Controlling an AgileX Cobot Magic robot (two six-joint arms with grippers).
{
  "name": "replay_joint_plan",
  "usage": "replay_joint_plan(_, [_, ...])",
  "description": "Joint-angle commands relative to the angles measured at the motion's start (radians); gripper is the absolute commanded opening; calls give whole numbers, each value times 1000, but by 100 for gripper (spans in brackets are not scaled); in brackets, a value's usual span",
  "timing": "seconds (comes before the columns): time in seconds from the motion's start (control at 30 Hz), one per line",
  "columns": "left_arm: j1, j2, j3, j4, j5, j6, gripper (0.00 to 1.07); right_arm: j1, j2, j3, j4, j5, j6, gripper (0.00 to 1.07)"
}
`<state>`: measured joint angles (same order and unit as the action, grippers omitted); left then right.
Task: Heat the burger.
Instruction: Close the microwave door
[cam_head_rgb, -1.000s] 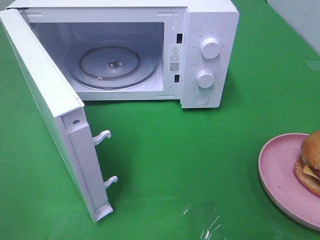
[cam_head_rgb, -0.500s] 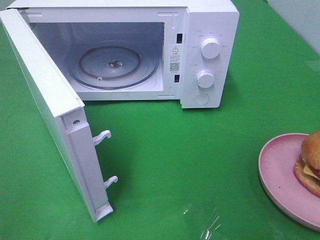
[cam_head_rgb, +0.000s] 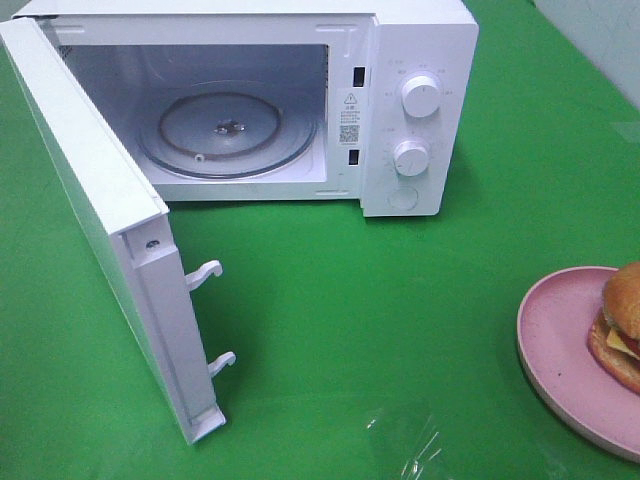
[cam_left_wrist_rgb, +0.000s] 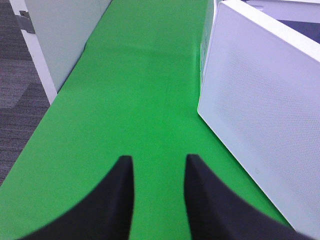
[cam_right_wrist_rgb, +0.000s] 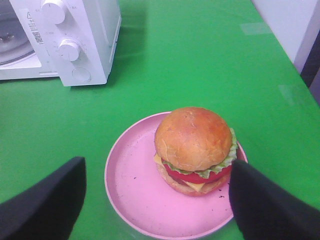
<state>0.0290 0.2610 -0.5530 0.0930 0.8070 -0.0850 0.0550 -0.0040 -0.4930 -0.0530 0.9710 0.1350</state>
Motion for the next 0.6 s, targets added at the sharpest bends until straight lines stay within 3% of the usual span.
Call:
replay_joint_plan(0.03, [1, 56, -4, 0, -55, -1, 0, -6, -26, 2, 4, -10, -9, 75])
replay_joint_plan(0.17, [1, 119, 6, 2, -130, 5, 0, -6, -26, 2, 4, -10, -9, 75])
replay_joint_plan(0.23, [1, 180, 59, -1, -313, 24, 0, -6, -26, 2, 4, -10, -9, 75])
replay_joint_plan(0.33, [1, 193, 79, -3, -372, 26, 0, -6, -26, 2, 4, -10, -9, 75])
replay_joint_plan(0.4, [1, 233, 173, -3, -604, 25, 0, -6, -26, 2, 4, -10, -9, 75])
replay_joint_plan(0.5, [1, 241, 197, -3, -659, 25, 0, -6, -26, 2, 4, -10, -9, 75])
replay_joint_plan(0.57, [1, 283, 276, -3, -827, 25, 0, -6, -26, 2, 4, -10, -9, 75])
replay_joint_plan(0.6, [1, 283, 276, -3, -827, 25, 0, -6, -26, 2, 4, -10, -9, 75])
